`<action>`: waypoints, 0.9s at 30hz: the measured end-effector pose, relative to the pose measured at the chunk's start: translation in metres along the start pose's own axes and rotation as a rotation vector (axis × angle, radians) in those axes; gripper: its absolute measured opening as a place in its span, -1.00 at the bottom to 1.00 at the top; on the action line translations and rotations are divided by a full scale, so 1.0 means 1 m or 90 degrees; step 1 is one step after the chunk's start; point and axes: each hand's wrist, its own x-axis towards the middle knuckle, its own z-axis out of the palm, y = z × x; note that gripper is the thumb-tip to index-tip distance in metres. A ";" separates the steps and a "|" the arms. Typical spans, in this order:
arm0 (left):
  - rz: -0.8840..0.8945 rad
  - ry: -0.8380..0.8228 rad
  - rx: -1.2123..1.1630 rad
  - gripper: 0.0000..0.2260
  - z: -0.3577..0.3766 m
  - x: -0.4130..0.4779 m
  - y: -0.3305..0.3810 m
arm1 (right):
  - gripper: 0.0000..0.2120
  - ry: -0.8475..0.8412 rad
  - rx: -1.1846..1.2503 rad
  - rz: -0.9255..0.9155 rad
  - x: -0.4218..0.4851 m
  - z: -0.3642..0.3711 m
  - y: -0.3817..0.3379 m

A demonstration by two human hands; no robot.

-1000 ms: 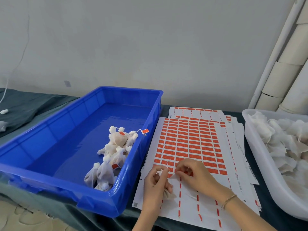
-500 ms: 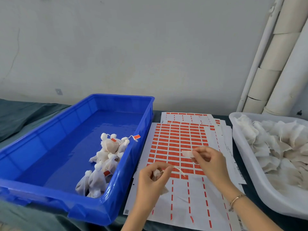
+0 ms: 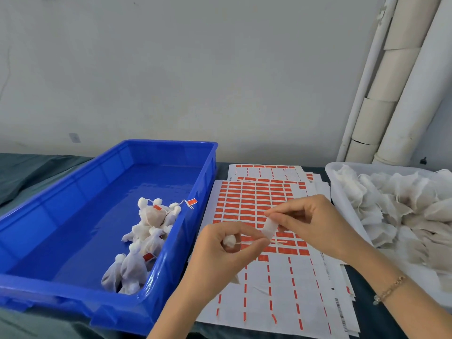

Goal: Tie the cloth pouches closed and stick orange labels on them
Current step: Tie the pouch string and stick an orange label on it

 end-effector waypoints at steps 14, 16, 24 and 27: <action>-0.052 0.001 0.043 -0.95 -0.001 0.006 0.002 | -0.83 -0.043 -0.030 -0.003 -0.006 0.001 -0.011; -0.055 0.013 0.053 -0.94 0.000 0.007 0.003 | -0.83 -0.047 -0.038 -0.003 -0.007 0.001 -0.011; -0.057 0.034 0.048 -0.90 0.001 0.007 0.004 | -0.82 -0.062 -0.018 -0.001 -0.009 -0.001 -0.011; -0.068 0.016 0.046 -0.89 0.001 0.007 0.007 | -0.76 -0.074 -0.004 -0.004 -0.010 -0.001 -0.011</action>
